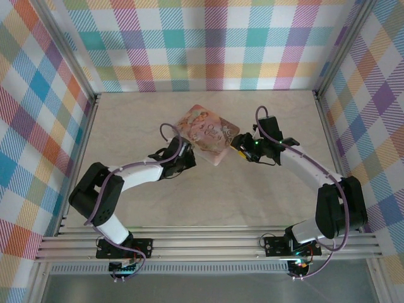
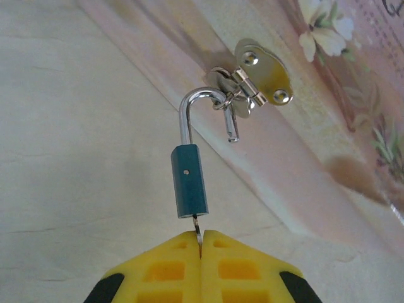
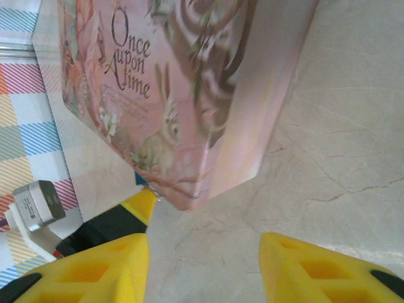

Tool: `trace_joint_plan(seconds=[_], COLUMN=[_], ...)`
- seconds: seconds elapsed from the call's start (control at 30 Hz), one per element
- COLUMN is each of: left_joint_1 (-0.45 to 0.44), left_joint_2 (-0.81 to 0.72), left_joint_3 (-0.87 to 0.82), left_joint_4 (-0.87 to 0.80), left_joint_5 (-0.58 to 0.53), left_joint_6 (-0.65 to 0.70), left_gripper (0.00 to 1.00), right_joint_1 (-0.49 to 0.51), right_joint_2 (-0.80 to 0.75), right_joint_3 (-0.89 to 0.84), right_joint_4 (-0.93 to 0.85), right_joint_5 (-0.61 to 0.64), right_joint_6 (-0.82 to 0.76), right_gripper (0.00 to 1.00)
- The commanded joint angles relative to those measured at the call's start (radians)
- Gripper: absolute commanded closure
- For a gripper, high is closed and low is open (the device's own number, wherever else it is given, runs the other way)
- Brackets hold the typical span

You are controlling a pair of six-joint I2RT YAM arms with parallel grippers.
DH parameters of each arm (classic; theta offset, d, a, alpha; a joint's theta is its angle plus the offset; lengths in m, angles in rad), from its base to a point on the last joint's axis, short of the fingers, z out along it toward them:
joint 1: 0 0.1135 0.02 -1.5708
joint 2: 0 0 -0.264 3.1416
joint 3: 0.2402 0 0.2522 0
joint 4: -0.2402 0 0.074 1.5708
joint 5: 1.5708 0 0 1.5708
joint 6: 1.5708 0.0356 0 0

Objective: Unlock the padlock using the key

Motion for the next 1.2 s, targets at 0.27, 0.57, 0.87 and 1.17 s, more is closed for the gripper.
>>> trace_joint_plan(seconds=[0.27, 0.57, 0.87, 1.17], left_joint_1=[0.147, 0.177, 0.186, 0.211], left_joint_2=[-0.078, -0.055, -0.063, -0.103], left_joint_3=[-0.145, -0.123, -0.103, -0.098], left_joint_4=[0.196, 0.251, 0.203, 0.194], left_joint_5=[0.138, 0.206, 0.141, 0.110], left_joint_6=[-0.010, 0.001, -0.040, -0.059], left_gripper=[1.00, 1.00, 1.00, 1.00], right_joint_1=[-0.007, -0.014, -0.033, -0.042], right_joint_2=[0.017, 0.022, 0.027, 0.019], right_joint_3=[0.018, 0.007, -0.004, -0.025], right_joint_4=[-0.014, -0.003, 0.007, 0.015], right_joint_5=[-0.021, -0.027, -0.047, -0.052], right_joint_6=[-0.051, -0.051, -0.053, -0.049], right_gripper=[0.50, 0.50, 0.50, 0.50])
